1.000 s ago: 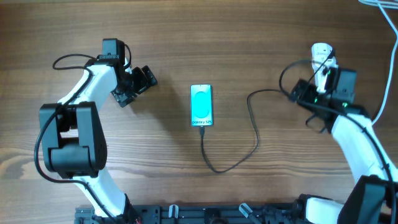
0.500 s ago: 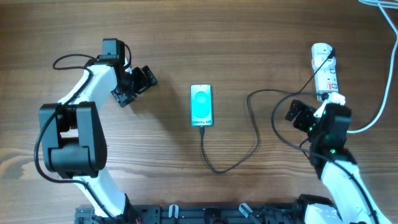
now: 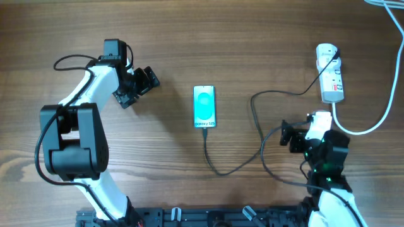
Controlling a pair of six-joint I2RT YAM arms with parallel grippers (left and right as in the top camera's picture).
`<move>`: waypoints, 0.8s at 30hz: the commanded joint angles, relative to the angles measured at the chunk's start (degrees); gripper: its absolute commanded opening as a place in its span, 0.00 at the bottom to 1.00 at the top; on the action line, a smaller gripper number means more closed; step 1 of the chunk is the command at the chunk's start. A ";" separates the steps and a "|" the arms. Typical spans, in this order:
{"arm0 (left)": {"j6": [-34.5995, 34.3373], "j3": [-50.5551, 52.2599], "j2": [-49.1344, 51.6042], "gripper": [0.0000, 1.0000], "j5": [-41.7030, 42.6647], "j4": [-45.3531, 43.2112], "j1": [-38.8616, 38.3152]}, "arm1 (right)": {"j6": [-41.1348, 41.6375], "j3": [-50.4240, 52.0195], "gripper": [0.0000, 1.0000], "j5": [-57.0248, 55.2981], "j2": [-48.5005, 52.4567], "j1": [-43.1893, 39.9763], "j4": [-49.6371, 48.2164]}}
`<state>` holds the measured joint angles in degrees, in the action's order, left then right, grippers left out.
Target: Plug charger to phone and switch on socket
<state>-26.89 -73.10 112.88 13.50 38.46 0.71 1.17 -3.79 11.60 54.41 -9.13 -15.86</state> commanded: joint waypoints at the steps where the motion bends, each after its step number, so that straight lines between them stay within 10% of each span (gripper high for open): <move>1: 0.28 1.75 1.79 1.00 -1.57 0.59 0.00 | -0.94 3.15 1.00 0.44 -4.11 0.35 -1.70; 24: 0.28 1.73 1.79 1.00 -1.60 0.59 0.00 | 2.14 3.50 1.00 -1.44 -28.44 3.19 15.13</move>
<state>-26.89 -73.10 112.88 13.50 38.46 0.71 2.74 -0.38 10.85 29.36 -6.13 -0.69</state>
